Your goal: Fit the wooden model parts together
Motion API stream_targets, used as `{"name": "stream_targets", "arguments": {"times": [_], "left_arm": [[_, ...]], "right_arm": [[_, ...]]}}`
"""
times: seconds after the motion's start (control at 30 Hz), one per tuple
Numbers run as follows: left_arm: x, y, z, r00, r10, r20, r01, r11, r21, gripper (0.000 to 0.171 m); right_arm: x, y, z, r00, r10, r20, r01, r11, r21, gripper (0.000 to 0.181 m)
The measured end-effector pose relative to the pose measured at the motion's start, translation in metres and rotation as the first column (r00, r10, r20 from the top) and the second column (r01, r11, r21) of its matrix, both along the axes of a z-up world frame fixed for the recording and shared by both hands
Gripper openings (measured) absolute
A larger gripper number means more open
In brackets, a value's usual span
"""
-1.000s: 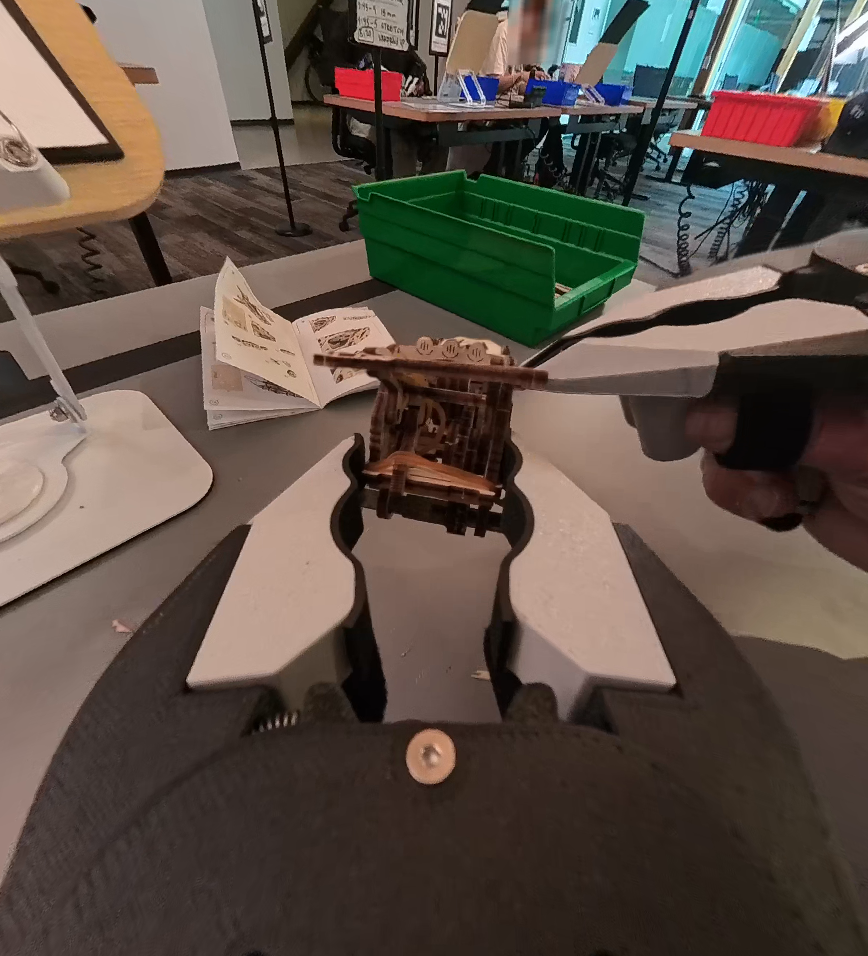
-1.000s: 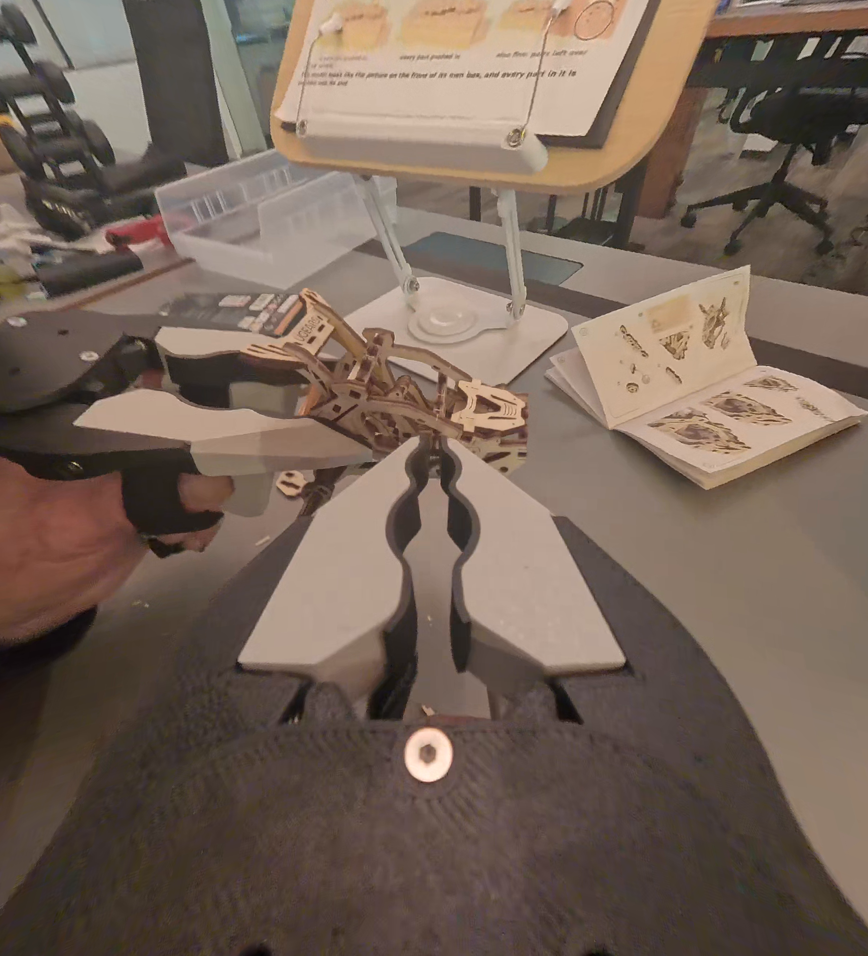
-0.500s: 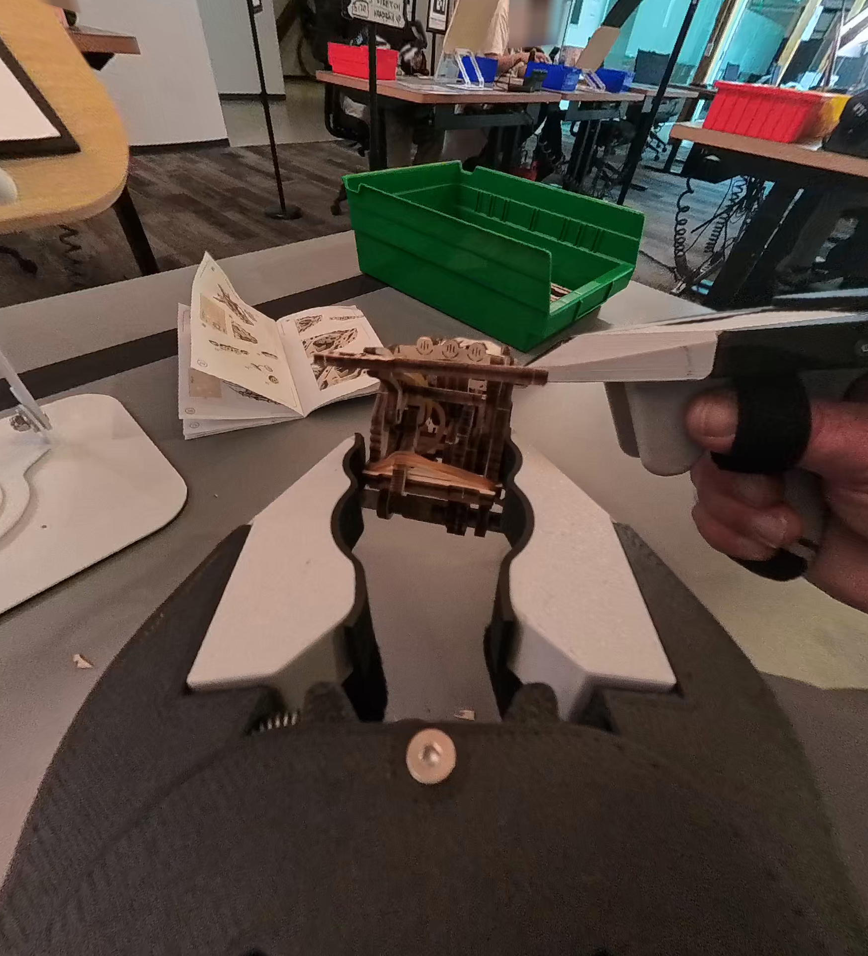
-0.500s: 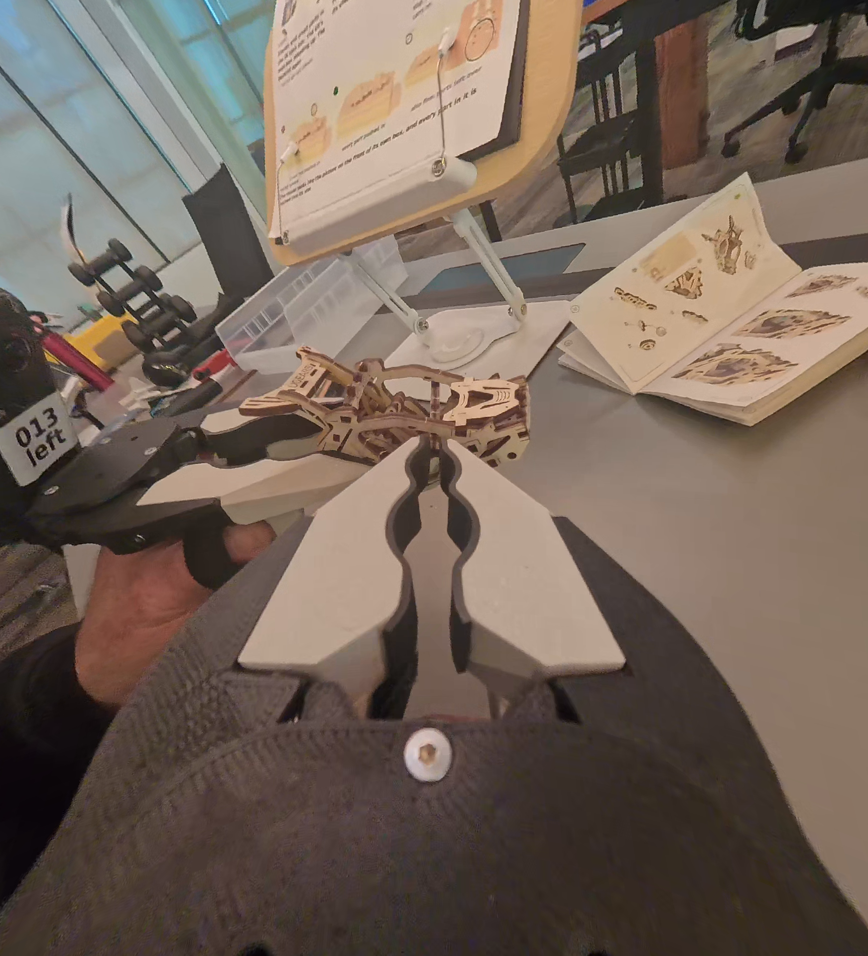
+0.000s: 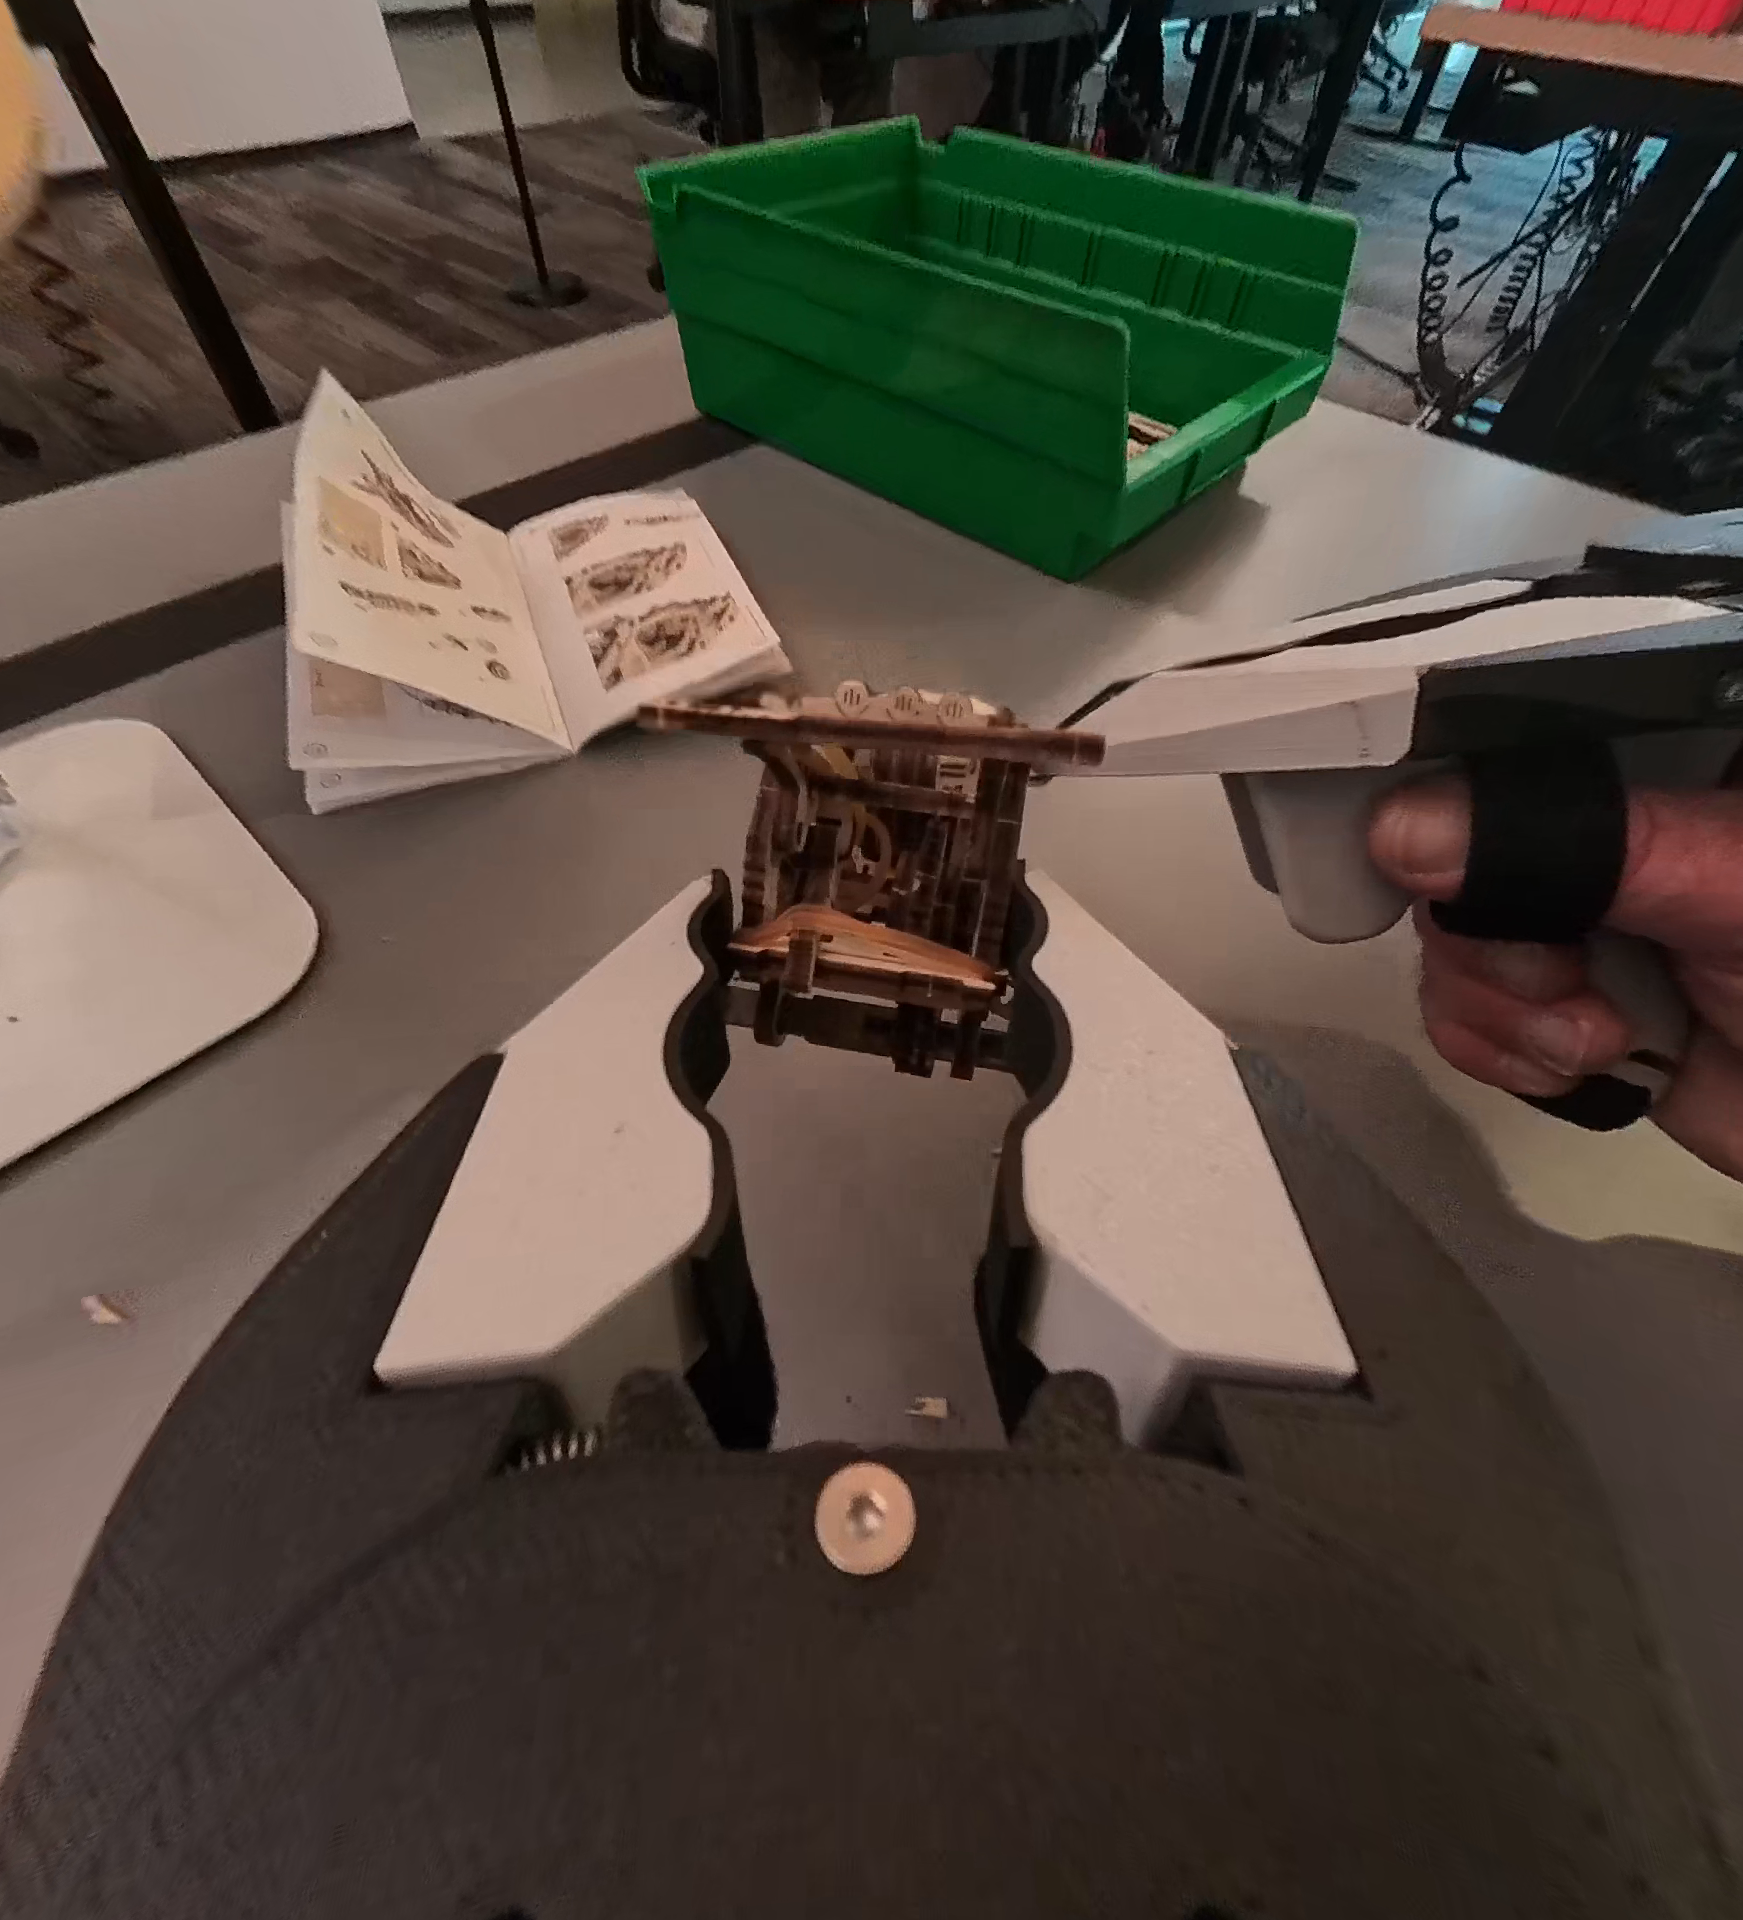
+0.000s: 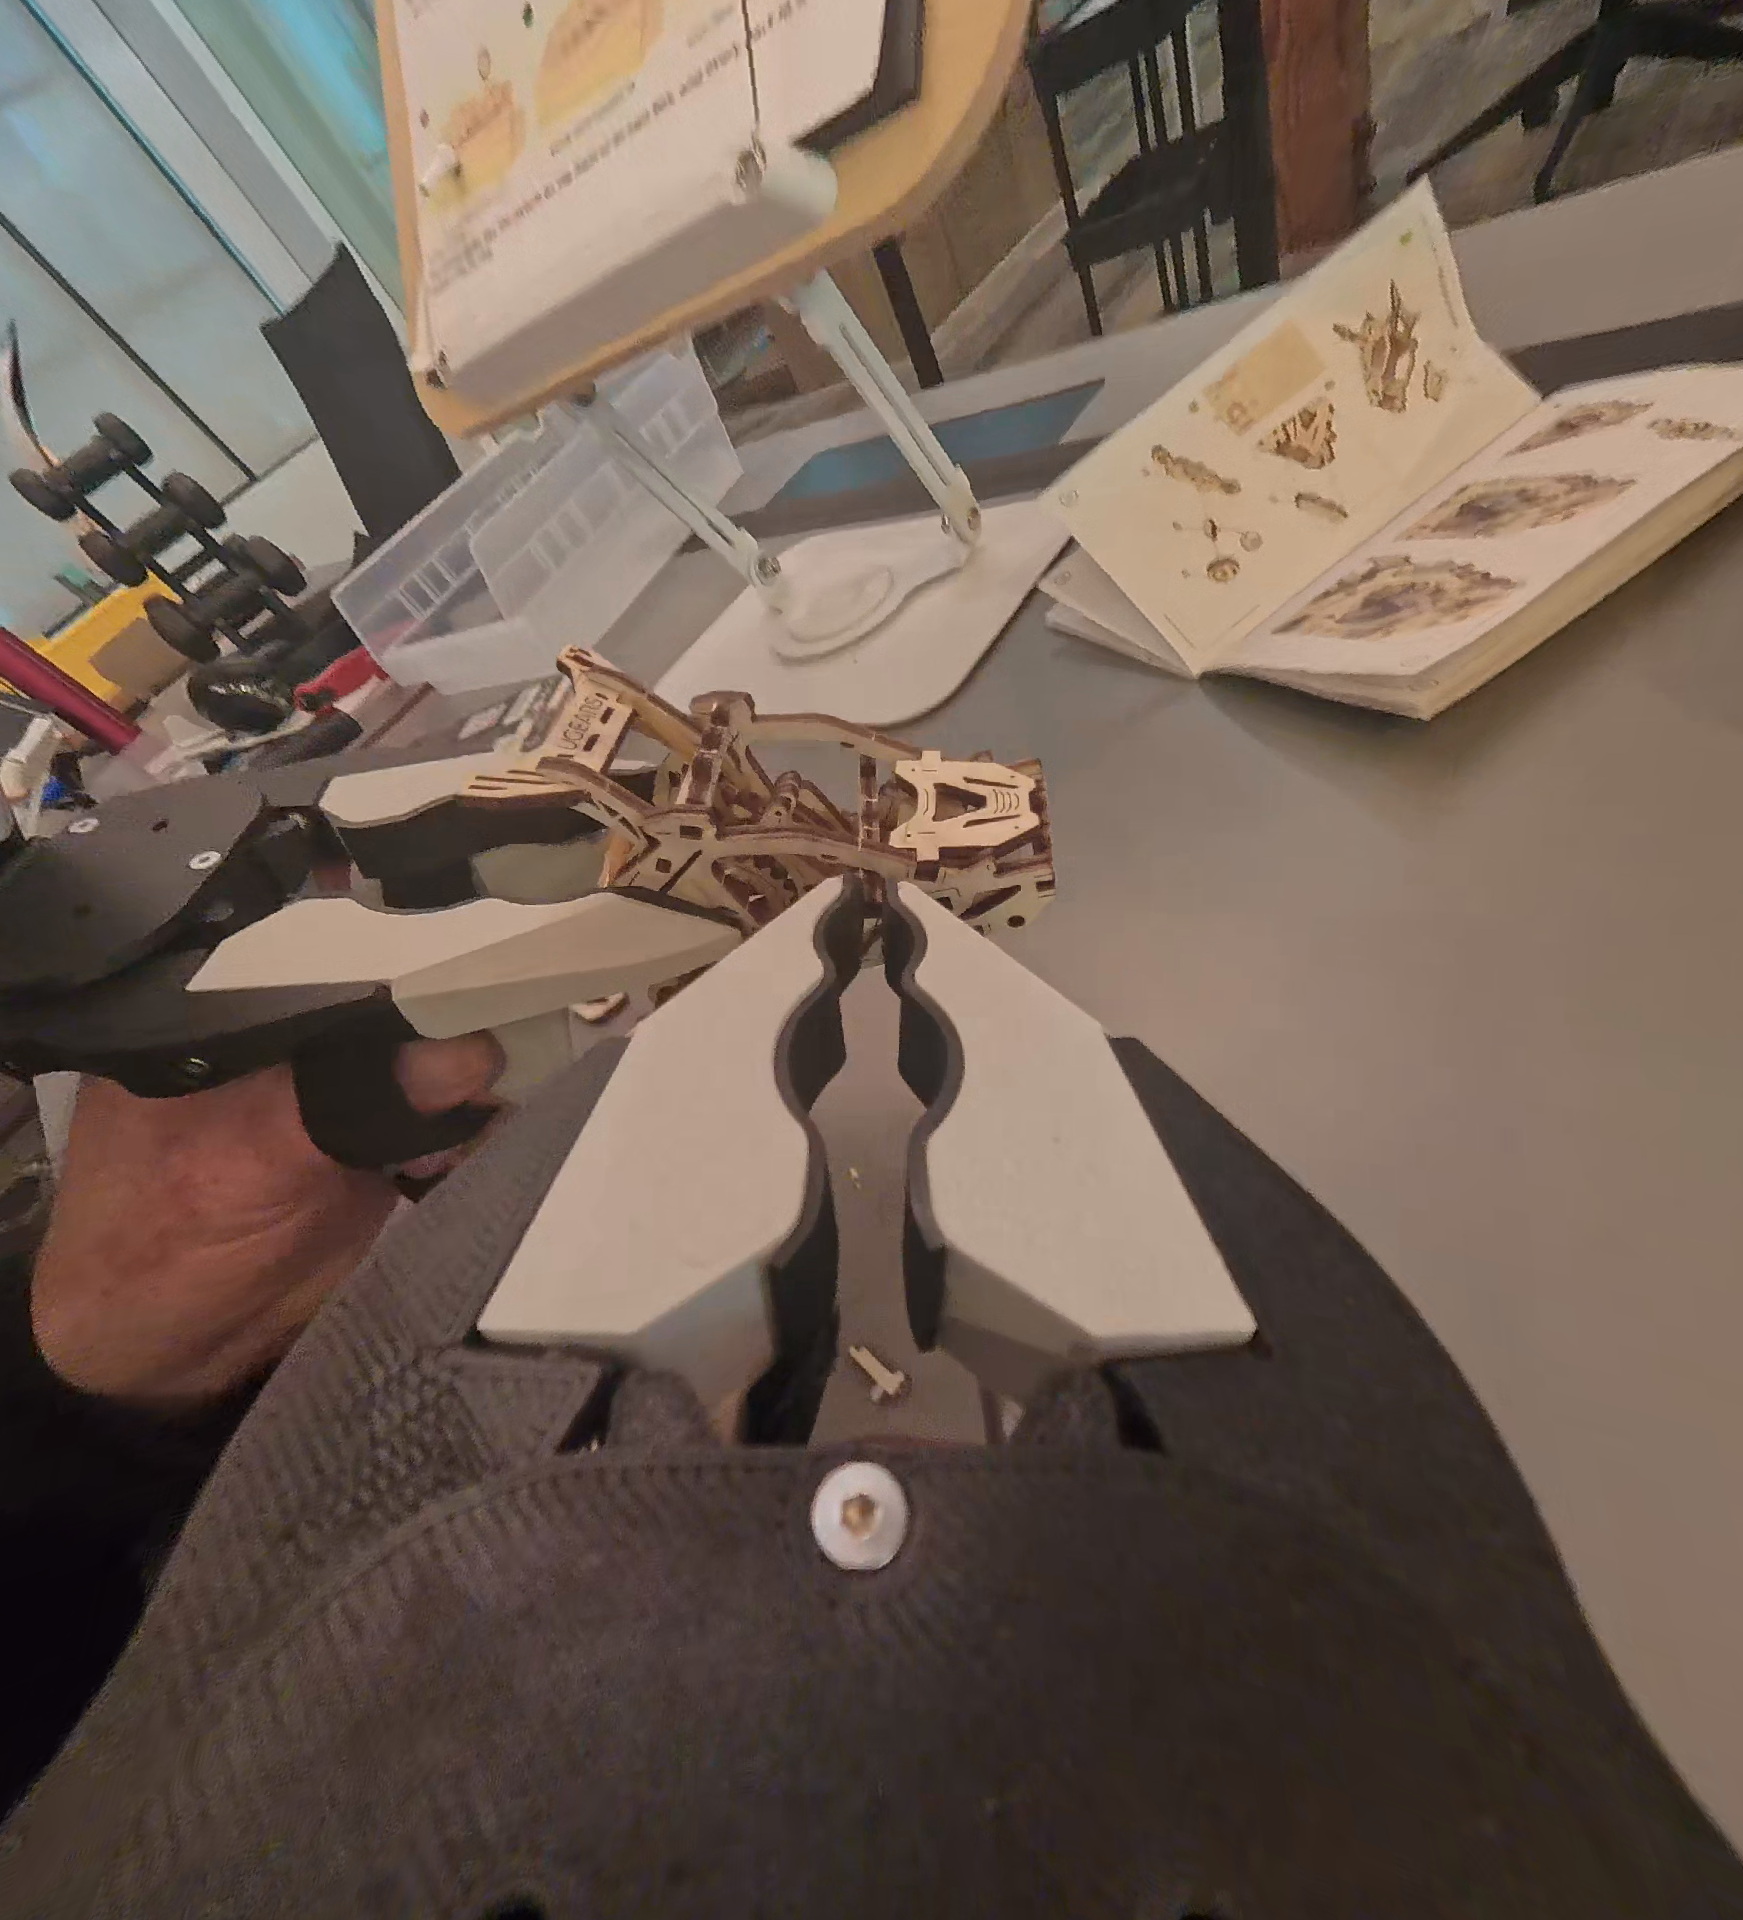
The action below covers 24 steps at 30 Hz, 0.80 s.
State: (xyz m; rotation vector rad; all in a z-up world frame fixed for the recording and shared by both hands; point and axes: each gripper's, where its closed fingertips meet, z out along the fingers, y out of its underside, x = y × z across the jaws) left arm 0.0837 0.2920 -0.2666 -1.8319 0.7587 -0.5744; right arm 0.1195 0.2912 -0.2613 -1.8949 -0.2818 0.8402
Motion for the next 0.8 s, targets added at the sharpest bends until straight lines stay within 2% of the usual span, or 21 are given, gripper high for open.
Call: {"name": "stream_targets", "arguments": {"times": [0.17, 0.27, 0.37, 0.47, 0.6, 0.67, 0.7, 0.8], "left_arm": [[0.006, -0.011, -0.028, 0.999, -0.036, -0.035, 0.033, 0.997, -0.076, 0.049], [0.007, -0.021, -0.046, 0.994, -0.078, -0.071, 0.067, 0.987, -0.147, 0.048], [0.009, -0.037, -0.054, 0.986, -0.145, -0.077, 0.125, 0.967, -0.222, 0.051], [0.001, -0.051, -0.057, 0.973, -0.214, -0.087, 0.182, 0.942, -0.282, 0.064], [-0.021, -0.067, -0.047, 0.931, -0.365, -0.02, 0.332, 0.866, -0.375, 0.062], [-0.033, -0.061, -0.028, 0.895, -0.446, 0.016, 0.422, 0.835, -0.353, 0.055], [-0.038, -0.047, -0.019, 0.894, -0.448, -0.006, 0.424, 0.852, -0.308, 0.053], [-0.044, -0.004, -0.021, 0.849, -0.482, -0.218, 0.433, 0.87, -0.237, 0.053]], "right_arm": [[0.005, -0.005, -0.033, 0.999, 0.025, 0.021, -0.024, 0.996, -0.082, 0.001], [0.003, -0.008, -0.04, 0.997, 0.053, 0.061, -0.046, 0.993, -0.113, 0.0], [0.005, -0.009, -0.048, 0.992, 0.079, 0.099, -0.064, 0.987, -0.145, 0.0], [0.009, -0.009, -0.052, 0.989, 0.109, 0.103, -0.09, 0.98, -0.179, 0.0], [0.01, -0.01, -0.056, 0.982, 0.139, 0.124, -0.113, 0.974, -0.194, 0.0], [0.01, -0.01, -0.057, 0.98, 0.152, 0.128, -0.125, 0.973, -0.195, 0.0], [0.009, -0.01, -0.058, 0.978, 0.158, 0.134, -0.13, 0.972, -0.197, 0.0], [0.01, -0.009, -0.058, 0.978, 0.165, 0.125, -0.137, 0.97, -0.202, 0.0]]}}
